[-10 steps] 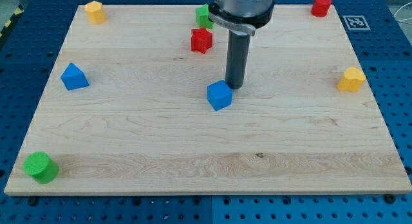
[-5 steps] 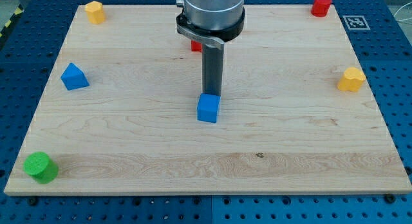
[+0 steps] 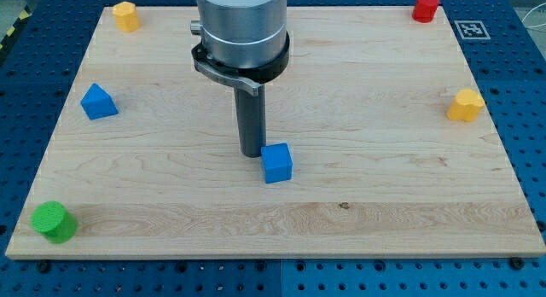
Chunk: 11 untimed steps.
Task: Push blue cube towards the bottom center
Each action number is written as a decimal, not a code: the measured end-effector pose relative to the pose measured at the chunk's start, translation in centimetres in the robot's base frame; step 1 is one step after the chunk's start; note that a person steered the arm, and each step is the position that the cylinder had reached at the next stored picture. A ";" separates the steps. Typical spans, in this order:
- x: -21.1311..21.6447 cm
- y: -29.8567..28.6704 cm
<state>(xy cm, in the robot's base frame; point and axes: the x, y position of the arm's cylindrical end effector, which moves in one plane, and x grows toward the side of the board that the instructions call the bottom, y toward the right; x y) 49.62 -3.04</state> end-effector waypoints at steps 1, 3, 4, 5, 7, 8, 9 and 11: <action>-0.1 0.3; -0.4 3.0; 0.6 4.0; 2.0 4.5; 2.8 1.4; 4.2 1.4; 5.3 1.5; 6.0 3.1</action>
